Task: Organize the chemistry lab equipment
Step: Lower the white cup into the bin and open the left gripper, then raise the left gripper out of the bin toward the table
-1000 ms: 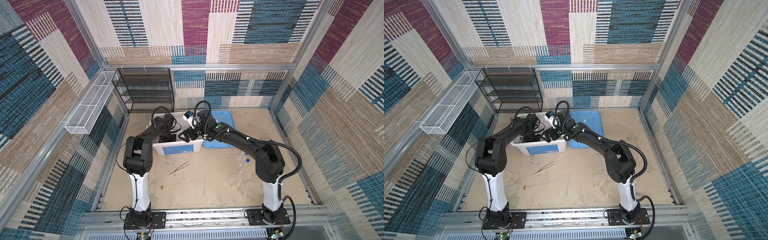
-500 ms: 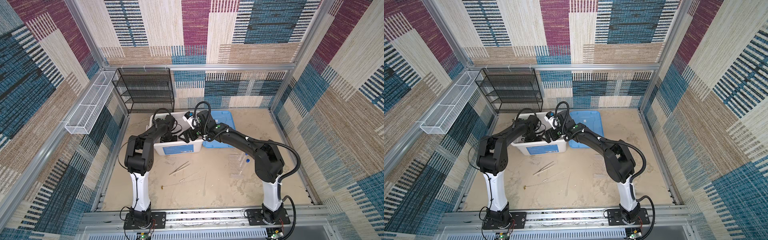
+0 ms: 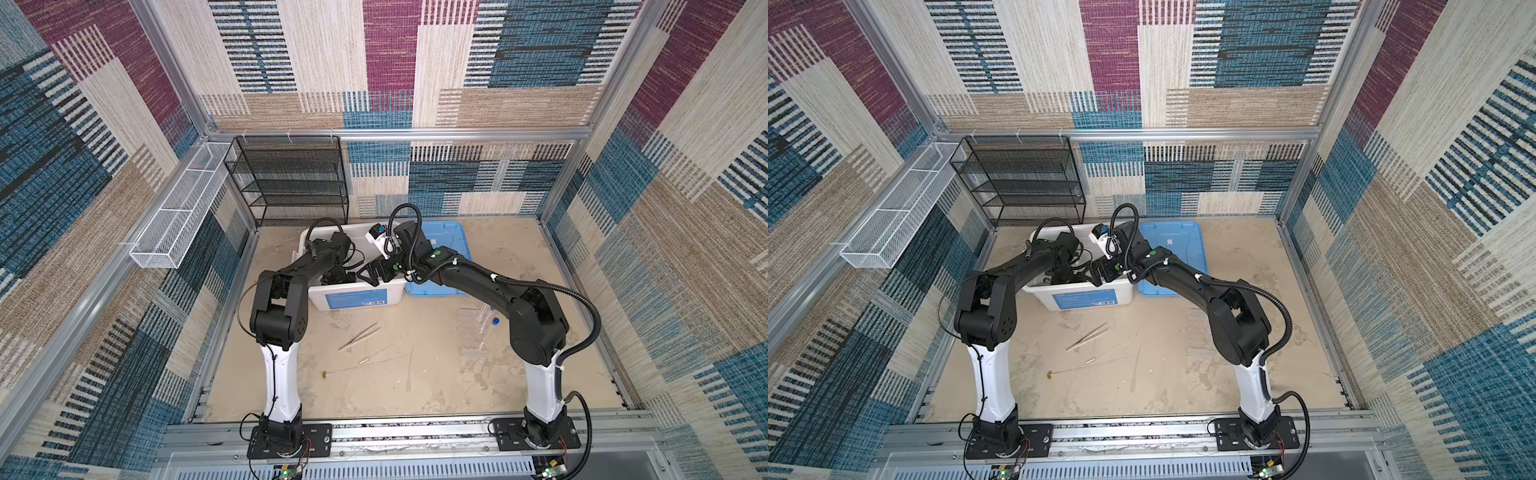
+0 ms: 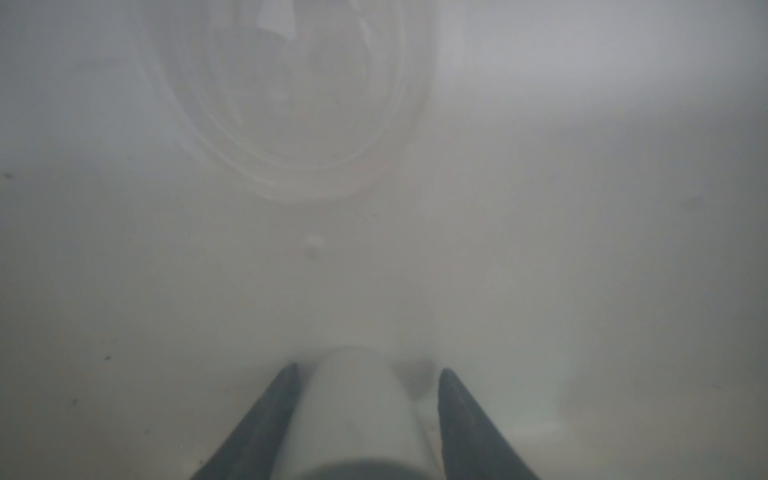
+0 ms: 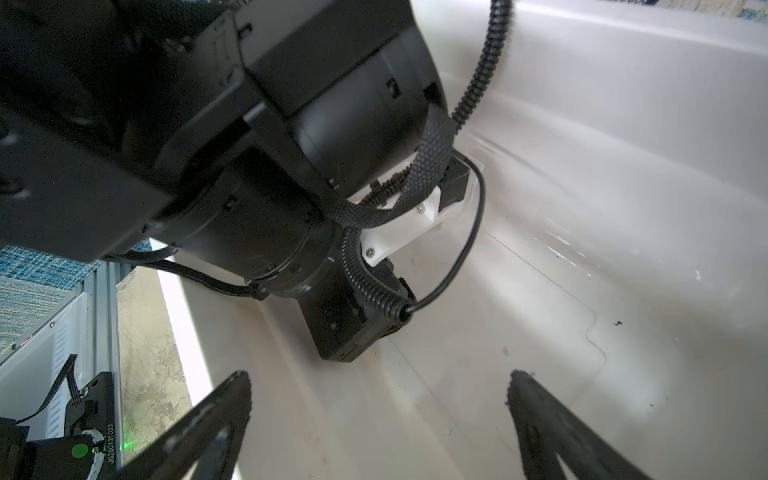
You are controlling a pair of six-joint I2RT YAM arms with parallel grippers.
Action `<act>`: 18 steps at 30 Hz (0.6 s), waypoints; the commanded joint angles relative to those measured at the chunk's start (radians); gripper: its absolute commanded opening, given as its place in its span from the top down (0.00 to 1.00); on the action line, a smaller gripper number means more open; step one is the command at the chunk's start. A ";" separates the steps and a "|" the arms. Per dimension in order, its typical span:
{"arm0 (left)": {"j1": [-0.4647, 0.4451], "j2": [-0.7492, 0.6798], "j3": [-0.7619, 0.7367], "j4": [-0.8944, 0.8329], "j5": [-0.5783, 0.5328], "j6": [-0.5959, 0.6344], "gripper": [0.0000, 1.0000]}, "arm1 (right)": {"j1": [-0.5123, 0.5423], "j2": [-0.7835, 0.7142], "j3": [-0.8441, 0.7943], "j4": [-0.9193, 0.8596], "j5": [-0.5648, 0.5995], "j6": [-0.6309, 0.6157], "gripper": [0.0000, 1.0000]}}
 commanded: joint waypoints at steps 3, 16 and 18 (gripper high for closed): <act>0.000 -0.059 0.010 -0.017 -0.013 -0.040 0.27 | 0.000 -0.028 0.004 0.016 0.018 -0.001 0.02; 0.001 -0.202 0.050 -0.065 -0.030 -0.039 0.01 | 0.001 -0.122 0.007 0.027 0.031 0.000 0.02; 0.000 -0.233 0.062 -0.075 -0.027 -0.037 0.01 | 0.001 -0.147 0.004 0.033 0.032 -0.003 0.02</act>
